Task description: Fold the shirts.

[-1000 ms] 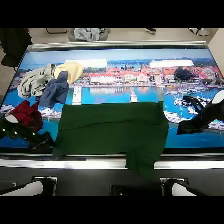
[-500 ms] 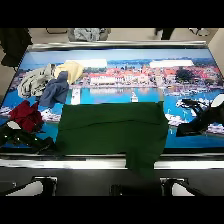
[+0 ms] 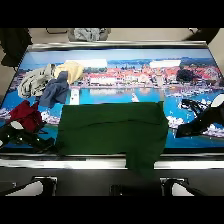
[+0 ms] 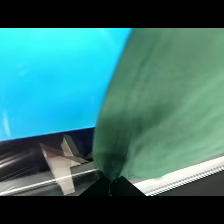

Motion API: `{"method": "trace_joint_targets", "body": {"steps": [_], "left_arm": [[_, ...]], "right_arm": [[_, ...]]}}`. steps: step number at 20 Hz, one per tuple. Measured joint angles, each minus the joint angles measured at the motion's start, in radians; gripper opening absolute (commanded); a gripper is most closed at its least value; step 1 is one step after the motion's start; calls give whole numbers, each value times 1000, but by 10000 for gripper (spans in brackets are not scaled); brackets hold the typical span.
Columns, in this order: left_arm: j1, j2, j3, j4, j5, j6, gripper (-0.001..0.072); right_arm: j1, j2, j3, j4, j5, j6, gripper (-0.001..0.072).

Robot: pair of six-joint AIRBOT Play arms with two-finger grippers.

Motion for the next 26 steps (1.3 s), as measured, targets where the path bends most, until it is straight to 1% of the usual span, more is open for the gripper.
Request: {"method": "trace_joint_targets", "body": {"steps": [1, 3, 5, 9, 12, 15, 16, 17, 18, 20, 22, 26], "left_arm": [[-3, 0, -1, 0, 1, 0, 22], [-8, 0, -1, -1, 2, 0, 22], [-10, 5, -1, 0, 3, 4, 22], [-12, 23, 1, 0, 21, 15, 22], [-12, 36, 2, 1, 35, 19, 22], [-12, 43, 2, 3, 40, 19, 23], [-12, 45, 2, 4, 40, 19, 22], [-12, 46, 2, 5, 40, 19, 22], [-12, 47, 2, 5, 40, 19, 22], [-12, 49, 3, 6, 38, 20, 22], [-12, 57, 13, 11, 40, 20, 21], [-12, 127, 101, -26, 26, 18, 18]], "right_arm": [[0, 13, -22, 5, -1, -3, 566], [0, 54, -103, 28, -2, -16, 577], [-1, 95, -211, 82, -13, -38, 575], [1, 143, -405, 180, -88, -62, 568], [1, 154, -494, 249, -159, -69, 565], [1, 158, -560, 313, -218, -74, 530], [1, 159, -578, 335, -226, -75, 442], [0, 160, -595, 351, -245, -77, 260], [1, 160, -609, 358, -274, -80, 45], [0, 161, -621, 380, -300, -86, 37], [1, 167, -608, 405, -307, -113, 36], [1, 209, -474, 424, -270, -146, 34]]}}
